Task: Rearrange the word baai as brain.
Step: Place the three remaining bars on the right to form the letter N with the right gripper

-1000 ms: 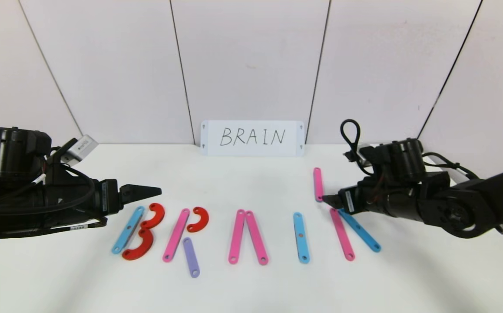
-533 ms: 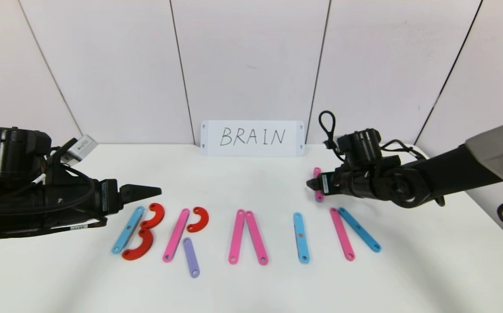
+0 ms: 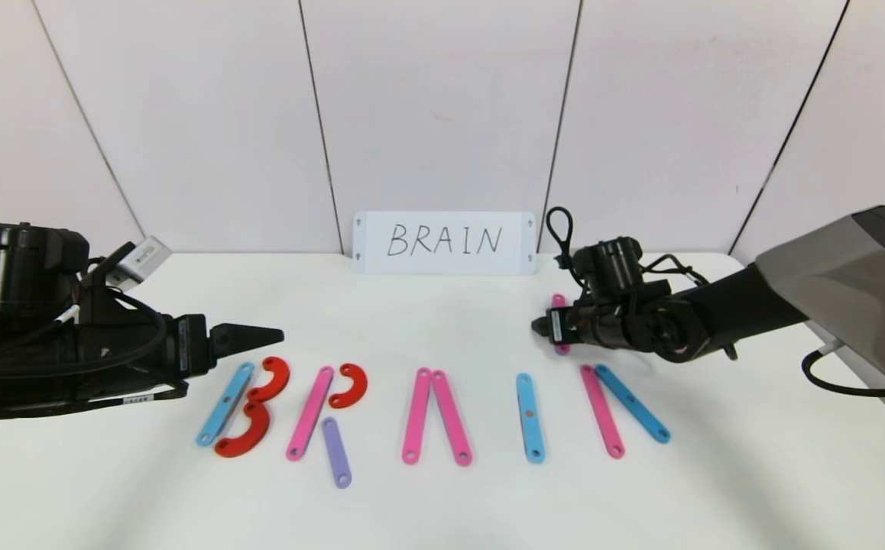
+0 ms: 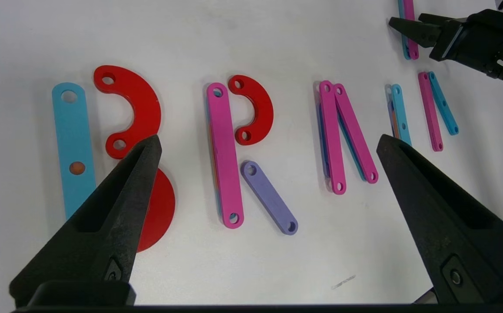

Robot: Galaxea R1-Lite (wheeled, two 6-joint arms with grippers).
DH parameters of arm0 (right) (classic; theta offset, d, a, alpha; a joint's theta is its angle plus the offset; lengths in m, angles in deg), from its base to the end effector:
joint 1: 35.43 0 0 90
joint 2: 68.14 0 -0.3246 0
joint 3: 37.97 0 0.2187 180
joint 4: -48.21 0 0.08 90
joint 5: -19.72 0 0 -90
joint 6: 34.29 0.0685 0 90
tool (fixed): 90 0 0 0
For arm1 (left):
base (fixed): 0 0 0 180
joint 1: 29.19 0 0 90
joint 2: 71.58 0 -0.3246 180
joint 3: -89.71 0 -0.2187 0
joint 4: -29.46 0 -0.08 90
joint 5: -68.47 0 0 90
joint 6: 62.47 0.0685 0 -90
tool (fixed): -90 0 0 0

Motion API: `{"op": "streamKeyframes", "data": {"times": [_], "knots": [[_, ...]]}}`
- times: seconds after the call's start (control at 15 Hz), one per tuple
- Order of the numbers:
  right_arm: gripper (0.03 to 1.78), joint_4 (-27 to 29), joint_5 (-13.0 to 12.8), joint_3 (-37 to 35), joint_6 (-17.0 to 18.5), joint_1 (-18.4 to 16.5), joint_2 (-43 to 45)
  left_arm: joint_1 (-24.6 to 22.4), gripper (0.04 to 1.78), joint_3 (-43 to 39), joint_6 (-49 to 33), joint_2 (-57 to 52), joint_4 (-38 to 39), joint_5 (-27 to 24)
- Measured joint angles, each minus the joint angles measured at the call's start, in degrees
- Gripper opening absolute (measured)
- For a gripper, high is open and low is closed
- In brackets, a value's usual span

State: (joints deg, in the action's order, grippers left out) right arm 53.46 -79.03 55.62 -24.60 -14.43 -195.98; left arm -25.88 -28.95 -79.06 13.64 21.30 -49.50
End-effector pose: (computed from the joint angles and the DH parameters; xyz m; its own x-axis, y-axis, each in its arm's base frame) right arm 0.4648 0.1673 0.0393 0.7665 0.1313 -0.6287 -0.1412 0.9894 0.0345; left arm 0.2897 -0.0489 0.1604 0.7203 -0.5115 -0.4685 0.2780 0.8318 -0.4805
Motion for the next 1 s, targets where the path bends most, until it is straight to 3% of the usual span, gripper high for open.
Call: {"op": "streamKeyframes", "data": {"times": [0.13, 0.4, 0.53, 1.0], "knots": [[1.28, 0.0, 0.0, 0.0, 0.1, 0.0, -0.2, 0.0, 1.74, 0.0, 0.0, 0.0, 0.0, 0.0], [0.57, 0.0, 0.0, -0.3, 0.1, 0.2, -0.1, 0.0, 1.74, -0.1, 0.0, -0.1, 0.0, 0.0], [0.34, 0.0, 0.0, -0.4, 0.2, 0.3, 0.0, 0.0, 1.74, -0.1, 0.0, -0.1, 0.0, 0.0], [0.30, 0.2, 0.0, -2.8, 0.2, -0.1, 3.4, 0.0, 1.74, 0.0, 0.0, -0.2, 0.0, 0.0]]}}
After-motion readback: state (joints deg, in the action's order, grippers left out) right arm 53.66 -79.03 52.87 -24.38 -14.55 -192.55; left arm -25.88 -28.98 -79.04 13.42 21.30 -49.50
